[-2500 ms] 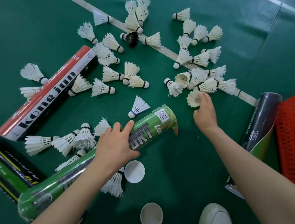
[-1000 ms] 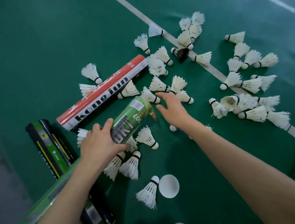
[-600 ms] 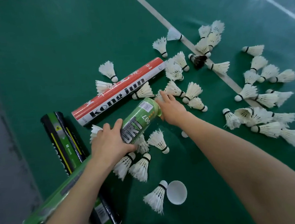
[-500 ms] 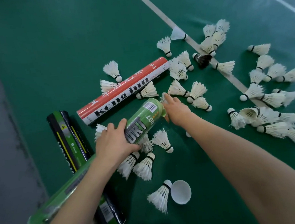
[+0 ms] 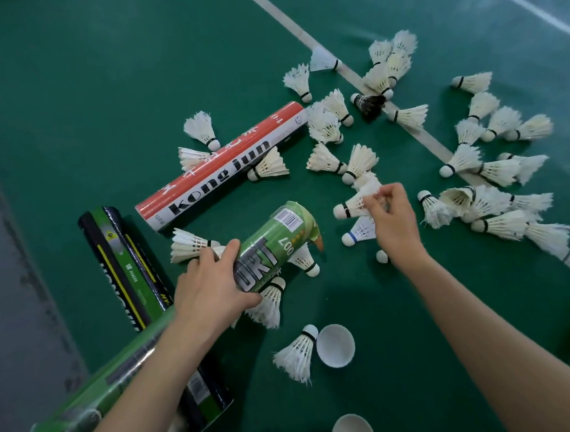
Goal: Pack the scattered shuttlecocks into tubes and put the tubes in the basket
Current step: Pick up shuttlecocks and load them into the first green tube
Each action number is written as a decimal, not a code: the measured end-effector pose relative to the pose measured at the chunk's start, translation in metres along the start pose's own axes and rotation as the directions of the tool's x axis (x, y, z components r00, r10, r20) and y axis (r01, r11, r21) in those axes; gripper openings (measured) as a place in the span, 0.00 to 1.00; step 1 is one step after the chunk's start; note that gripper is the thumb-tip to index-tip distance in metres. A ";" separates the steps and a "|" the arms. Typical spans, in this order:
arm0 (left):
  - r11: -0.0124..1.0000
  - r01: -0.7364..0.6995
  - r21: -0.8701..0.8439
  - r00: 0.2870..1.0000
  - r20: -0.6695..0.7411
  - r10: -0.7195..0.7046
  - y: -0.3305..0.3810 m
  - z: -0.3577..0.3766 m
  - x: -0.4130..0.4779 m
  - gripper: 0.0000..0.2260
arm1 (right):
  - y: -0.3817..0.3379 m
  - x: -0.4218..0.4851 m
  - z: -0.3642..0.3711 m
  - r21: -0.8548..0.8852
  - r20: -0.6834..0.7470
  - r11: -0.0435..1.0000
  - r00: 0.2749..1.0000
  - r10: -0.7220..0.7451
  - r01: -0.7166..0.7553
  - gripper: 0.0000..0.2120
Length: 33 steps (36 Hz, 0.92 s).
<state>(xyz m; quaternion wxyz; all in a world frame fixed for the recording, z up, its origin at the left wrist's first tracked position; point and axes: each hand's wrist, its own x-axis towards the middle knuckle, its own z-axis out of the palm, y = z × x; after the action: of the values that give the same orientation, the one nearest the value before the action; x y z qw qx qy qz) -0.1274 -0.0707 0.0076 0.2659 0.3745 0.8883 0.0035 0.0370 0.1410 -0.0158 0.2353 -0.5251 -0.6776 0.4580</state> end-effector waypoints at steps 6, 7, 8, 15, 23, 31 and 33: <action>0.995 -0.094 0.020 0.995 -0.033 0.095 0.011 0.003 -0.013 0.43 | 0.004 -0.023 -0.010 0.208 -0.004 0.975 0.997 0.075 -0.073 0.06; 0.993 -0.114 0.032 0.992 -0.042 0.116 0.013 0.003 -0.013 0.42 | 0.003 -0.025 -0.010 0.223 -0.008 0.972 0.997 0.076 -0.072 0.06; 0.990 -0.133 0.046 0.990 -0.052 0.135 0.015 0.003 -0.014 0.42 | 0.002 -0.027 -0.010 0.231 -0.011 0.970 0.997 0.073 -0.068 0.06; 0.976 -0.212 0.055 0.971 -0.096 0.217 0.025 0.004 -0.014 0.41 | -0.004 -0.038 -0.004 0.314 0.121 0.945 0.991 0.051 -0.087 0.03; 0.967 -0.252 0.043 0.962 -0.098 0.256 0.024 0.005 -0.015 0.39 | -0.003 -0.045 0.003 0.321 0.209 0.940 0.977 0.052 -0.118 0.27; 0.969 -0.241 0.058 0.963 -0.110 0.246 0.017 0.002 -0.015 0.40 | -0.013 -0.052 0.005 0.315 0.434 0.932 0.900 0.026 -0.179 0.28; 0.971 -0.232 0.064 0.965 -0.111 0.238 0.017 0.003 -0.015 0.41 | -0.016 -0.057 0.010 0.303 0.471 0.935 0.882 0.021 -0.185 0.31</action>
<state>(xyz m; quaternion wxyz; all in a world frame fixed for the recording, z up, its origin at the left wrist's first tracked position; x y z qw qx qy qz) -0.1064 -0.0690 0.0158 0.2011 0.4830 0.8515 0.0345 0.0404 0.0841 0.0030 0.1298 -0.3887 -0.5954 0.6910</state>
